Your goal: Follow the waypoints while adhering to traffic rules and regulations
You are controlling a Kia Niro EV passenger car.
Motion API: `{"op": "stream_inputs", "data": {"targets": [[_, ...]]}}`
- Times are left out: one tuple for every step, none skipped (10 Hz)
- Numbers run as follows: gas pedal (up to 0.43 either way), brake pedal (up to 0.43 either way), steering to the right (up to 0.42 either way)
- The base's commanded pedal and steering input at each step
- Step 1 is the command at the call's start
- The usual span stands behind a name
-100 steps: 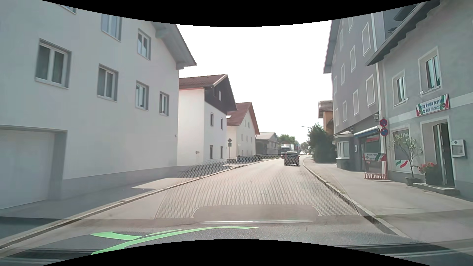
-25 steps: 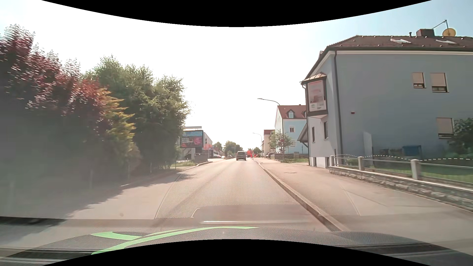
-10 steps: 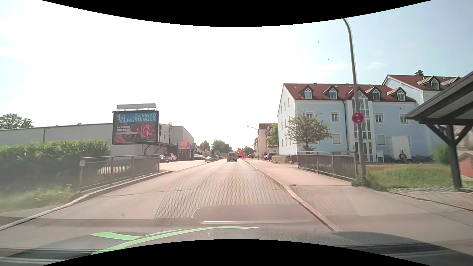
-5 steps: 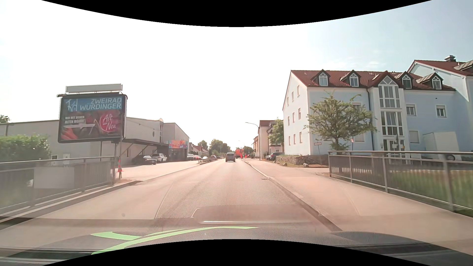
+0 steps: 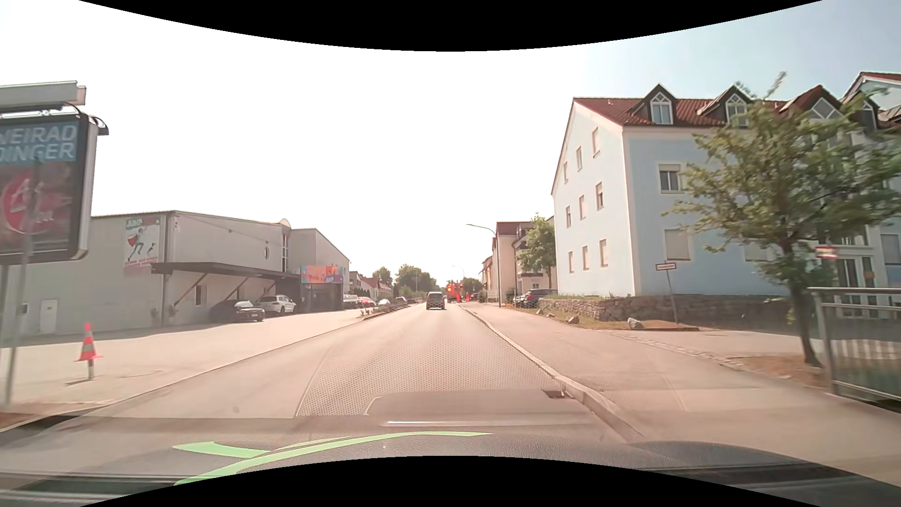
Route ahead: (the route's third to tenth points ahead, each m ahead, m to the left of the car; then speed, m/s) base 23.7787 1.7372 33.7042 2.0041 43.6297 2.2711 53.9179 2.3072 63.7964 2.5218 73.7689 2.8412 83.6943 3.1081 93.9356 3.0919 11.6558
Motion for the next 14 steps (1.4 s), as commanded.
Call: {"op": "stream_inputs", "data": {"targets": [[0.11,0.0,0.004],[0.11,0.0,0.004],[0.11,0.0,0.003],[0.11,0.0,0.001],[0.11,0.0,0.0],[0.11,0.0,0.0],[0.11,0.0,0.0],[0.11,0.0,0.0],[0.11,0.0,0.0],[0.11,0.0,0.0],[0.098,0.0,0.0],[0.098,0.0,-0.001],[0.087,0.0,-0.004],[0.079,0.0,-0.005]]}}
